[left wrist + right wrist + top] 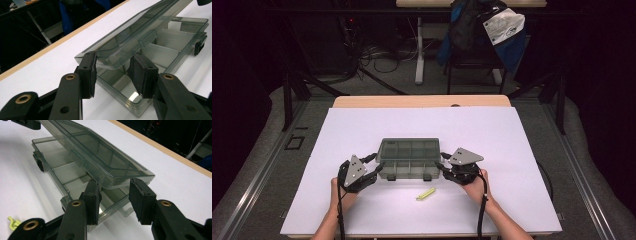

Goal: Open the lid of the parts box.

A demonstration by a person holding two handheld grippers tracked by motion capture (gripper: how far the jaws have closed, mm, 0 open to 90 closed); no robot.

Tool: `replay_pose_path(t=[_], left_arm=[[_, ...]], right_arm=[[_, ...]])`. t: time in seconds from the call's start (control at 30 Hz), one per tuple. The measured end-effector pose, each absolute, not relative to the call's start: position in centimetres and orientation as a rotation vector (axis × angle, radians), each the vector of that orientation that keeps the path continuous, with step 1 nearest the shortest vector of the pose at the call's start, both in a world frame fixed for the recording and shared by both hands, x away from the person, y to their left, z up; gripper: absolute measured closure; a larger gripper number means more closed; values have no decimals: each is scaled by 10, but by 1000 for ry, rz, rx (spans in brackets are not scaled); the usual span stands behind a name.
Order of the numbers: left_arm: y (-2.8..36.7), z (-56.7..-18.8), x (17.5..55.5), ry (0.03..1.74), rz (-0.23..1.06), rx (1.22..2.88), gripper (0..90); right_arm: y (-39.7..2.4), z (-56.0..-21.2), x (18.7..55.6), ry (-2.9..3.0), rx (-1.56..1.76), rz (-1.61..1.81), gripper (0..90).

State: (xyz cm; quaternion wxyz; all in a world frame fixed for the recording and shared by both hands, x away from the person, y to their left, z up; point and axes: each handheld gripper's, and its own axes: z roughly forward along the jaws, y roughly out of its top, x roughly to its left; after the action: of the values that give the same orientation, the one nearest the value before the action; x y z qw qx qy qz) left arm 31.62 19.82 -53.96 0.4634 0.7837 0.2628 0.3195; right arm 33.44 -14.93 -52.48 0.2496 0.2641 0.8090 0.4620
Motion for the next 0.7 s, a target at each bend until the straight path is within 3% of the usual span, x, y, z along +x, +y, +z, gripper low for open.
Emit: replay_pose_path(t=[0.7], left_arm=[[198, -532, 322, 664, 756, 1938, 555]], right_arm=[[-147, -520, 340, 2221, 705, 1222, 603]])
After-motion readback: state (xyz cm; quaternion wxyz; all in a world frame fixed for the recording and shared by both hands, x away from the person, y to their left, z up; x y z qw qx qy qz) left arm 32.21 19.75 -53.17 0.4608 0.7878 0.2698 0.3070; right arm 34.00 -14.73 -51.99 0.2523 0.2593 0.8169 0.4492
